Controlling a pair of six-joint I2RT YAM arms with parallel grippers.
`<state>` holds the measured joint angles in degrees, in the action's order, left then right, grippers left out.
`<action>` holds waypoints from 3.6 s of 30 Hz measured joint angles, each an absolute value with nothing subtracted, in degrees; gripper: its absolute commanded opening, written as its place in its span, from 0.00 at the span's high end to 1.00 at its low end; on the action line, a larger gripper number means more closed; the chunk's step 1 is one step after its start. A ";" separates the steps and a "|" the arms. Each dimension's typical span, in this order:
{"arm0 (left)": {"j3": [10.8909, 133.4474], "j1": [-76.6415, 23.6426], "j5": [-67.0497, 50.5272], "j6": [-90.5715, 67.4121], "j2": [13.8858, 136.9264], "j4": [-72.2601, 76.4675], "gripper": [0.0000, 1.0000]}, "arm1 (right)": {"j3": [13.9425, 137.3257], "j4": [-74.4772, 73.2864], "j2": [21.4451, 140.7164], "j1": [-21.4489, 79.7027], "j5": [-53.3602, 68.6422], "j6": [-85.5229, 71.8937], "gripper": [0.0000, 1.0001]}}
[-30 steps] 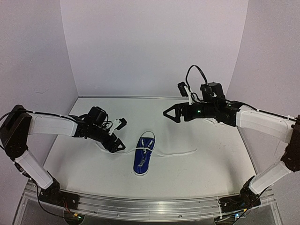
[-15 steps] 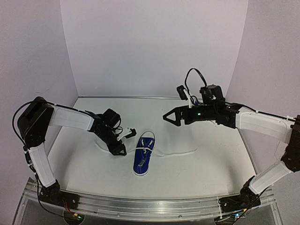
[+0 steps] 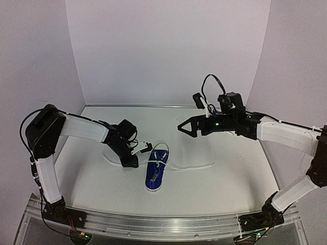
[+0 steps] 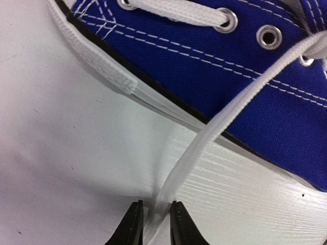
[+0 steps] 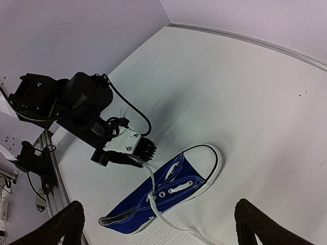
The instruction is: Tie the shoes
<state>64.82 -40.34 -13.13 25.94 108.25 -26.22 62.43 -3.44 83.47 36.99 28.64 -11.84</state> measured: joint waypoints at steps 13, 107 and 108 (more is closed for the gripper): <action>61.30 -43.08 -10.91 26.88 105.61 -23.15 1.00 | 62.46 -3.40 84.91 36.99 28.91 -12.24 0.21; 45.63 -49.33 -11.62 14.95 92.42 15.81 0.54 | 72.20 6.31 109.21 45.41 36.85 -19.64 1.00; 45.63 -49.12 -11.88 14.94 92.42 15.96 0.55 | 72.20 6.30 109.12 45.41 36.85 -19.64 1.00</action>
